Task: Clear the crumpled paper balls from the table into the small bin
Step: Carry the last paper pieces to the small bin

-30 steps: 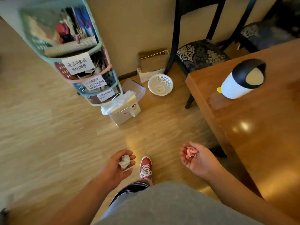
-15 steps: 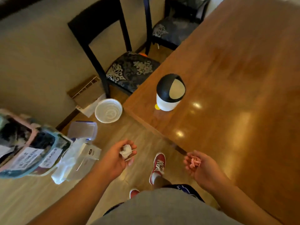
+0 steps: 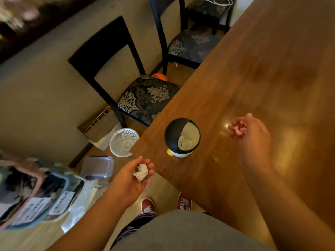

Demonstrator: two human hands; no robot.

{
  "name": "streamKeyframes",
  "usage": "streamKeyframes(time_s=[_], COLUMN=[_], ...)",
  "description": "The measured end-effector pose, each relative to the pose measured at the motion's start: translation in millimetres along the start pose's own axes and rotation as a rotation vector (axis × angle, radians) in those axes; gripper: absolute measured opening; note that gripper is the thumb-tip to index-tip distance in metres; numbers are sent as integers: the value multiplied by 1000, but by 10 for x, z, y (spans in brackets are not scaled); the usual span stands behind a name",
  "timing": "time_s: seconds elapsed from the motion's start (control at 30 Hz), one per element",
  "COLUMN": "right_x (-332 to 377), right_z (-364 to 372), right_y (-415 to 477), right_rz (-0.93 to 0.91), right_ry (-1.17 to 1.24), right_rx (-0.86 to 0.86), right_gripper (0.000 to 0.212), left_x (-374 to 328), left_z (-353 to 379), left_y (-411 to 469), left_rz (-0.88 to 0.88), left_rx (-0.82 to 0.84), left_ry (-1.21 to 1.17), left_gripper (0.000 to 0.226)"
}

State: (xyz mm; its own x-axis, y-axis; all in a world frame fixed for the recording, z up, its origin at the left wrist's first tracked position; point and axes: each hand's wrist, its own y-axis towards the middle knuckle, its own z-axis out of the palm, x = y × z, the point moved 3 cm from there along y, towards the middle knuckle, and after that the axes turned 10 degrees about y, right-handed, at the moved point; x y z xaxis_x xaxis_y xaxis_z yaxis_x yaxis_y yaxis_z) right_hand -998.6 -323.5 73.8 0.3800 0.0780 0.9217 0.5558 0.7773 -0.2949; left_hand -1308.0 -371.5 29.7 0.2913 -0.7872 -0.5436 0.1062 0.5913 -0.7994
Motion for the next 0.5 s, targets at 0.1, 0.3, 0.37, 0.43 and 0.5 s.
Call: streamKeyframes(time_s=[0.1, 0.3, 0.37, 0.43, 0.5], right_x=[-207, -550, -626, -693, -749], right_z=[430, 349, 214, 94, -40], right_y=[-141, -127, -85, -67, -65], right_rz=[-114, -206, -130, -82, -38], right_ry=[-278, -537, -543, -589, -591], right_rx=[208, 235, 240, 245, 230], right_gripper=[33, 42, 46, 51, 51], left_x=[-91, -391, -499, -607, -708], left_z=[-16, -8, 51, 152, 293], left_y=[46, 120, 115, 111, 105], left_rz=[-20, 33, 78, 170, 258], left_rx=[-14, 42, 61, 56, 50], left_ry=[4, 31, 82, 233, 434], left_gripper=[23, 22, 21, 22, 28])
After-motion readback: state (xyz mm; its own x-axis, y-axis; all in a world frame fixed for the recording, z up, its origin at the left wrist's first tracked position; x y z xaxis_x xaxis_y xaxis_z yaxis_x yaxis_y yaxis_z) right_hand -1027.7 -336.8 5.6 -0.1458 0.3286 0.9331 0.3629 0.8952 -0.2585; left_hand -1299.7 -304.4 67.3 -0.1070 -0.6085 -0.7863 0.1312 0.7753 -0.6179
